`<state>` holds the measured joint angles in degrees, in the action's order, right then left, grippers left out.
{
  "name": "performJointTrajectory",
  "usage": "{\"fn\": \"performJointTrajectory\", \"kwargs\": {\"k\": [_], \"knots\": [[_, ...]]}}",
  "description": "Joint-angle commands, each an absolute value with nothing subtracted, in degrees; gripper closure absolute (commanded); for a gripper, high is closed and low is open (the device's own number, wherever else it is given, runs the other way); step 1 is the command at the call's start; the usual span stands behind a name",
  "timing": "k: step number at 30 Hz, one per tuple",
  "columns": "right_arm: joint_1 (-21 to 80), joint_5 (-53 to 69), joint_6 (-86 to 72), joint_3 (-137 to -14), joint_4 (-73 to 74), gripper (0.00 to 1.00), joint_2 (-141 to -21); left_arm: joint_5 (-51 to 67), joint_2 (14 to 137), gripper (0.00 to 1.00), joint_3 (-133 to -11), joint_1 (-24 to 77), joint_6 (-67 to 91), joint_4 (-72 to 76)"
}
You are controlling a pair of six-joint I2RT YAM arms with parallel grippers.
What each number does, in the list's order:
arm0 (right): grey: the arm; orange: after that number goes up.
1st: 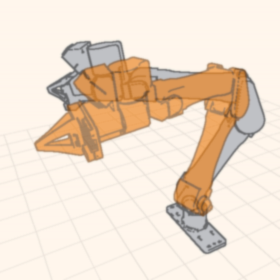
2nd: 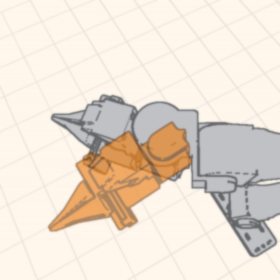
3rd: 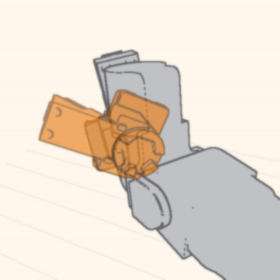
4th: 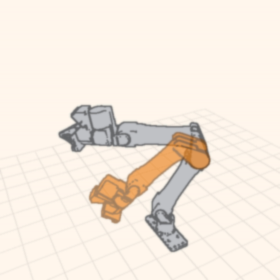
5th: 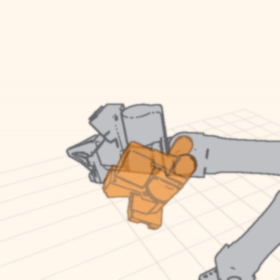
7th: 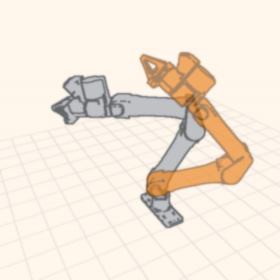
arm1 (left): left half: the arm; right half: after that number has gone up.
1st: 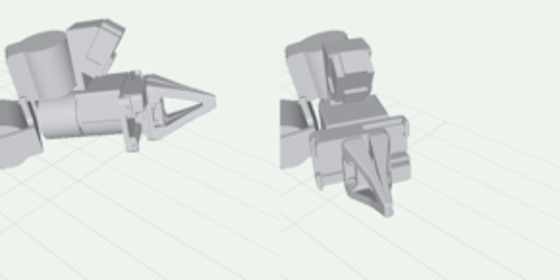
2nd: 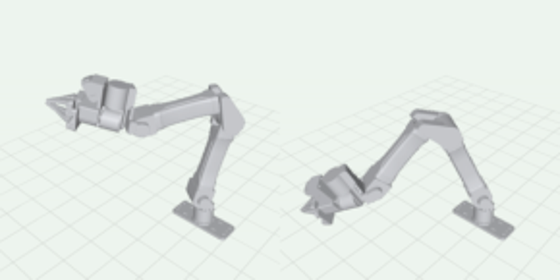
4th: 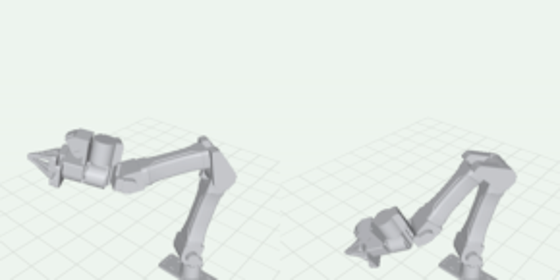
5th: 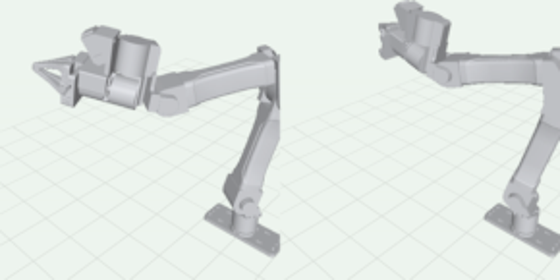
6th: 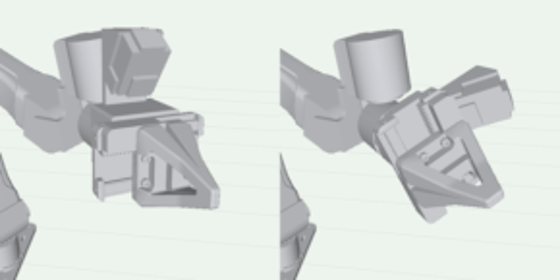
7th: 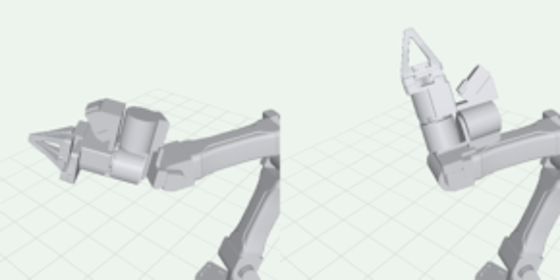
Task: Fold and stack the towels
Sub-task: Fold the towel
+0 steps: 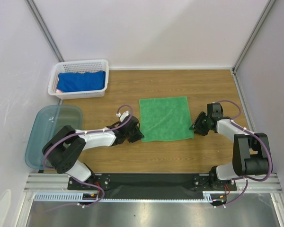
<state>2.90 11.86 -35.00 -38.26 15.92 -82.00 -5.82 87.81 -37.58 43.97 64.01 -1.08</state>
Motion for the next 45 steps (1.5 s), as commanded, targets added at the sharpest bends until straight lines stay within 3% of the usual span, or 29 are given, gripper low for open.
{"fn": "performJointTrajectory", "kwargs": {"k": [1,4,8,14,18,19,22,25,28,36,45], "knots": [[3.51,10.55,-34.54,-37.44,18.01,0.59,-82.36,-8.52,89.21,0.76,-39.55,44.65,63.28,-7.9],[3.51,8.36,-33.84,-38.14,21.25,0.7,-81.91,-13.08,88.77,0.78,-41.65,44.56,62.58,-14.48],[3.43,5.1,-33.75,-38.23,24.43,0.76,-82.26,-19.32,89.12,0.78,-45.08,44.56,60.47,-20.82],[3.6,5.97,-33.66,-37.61,25.57,0.8,-81.21,-18.81,89.91,0.8,-45.0,44.56,57.75,-21.53],[4.3,4.93,-32.43,-41.21,31.27,0.68,-79.81,-16.44,88.69,0.78,-47.45,44.47,51.79,-22.41],[4.31,3.79,-32.08,-42.53,34.51,0.61,-78.85,-16.61,87.81,0.77,-48.42,44.39,50.55,-23.11],[4.13,1.42,-30.77,-49.81,39.18,0.49,-77.79,-16.53,84.12,0.69,-53.51,42.98,44.66,-24.78],[3.34,1.58,-30.15,-58.16,38.07,0.37,-78.92,-13.65,82.88,0.53,-59.31,39.3,39.56,-23.83],[2.73,4.12,-30.15,-65.27,32.38,0.32,-84.01,-10.21,86.02,0.39,-64.15,34.2,38.06,-20.92],[2.55,6.85,-30.5,-79.7,17.59,0.32,-101.49,-6.86,101.32,0.36,-80.23,27.08,42.35,-15.39],[2.72,9.32,-29.88,-94.91,20.3,0.43,-120.23,-8.52,116.98,0.35,-92.1,25.49,47.9,-18.45]]}}
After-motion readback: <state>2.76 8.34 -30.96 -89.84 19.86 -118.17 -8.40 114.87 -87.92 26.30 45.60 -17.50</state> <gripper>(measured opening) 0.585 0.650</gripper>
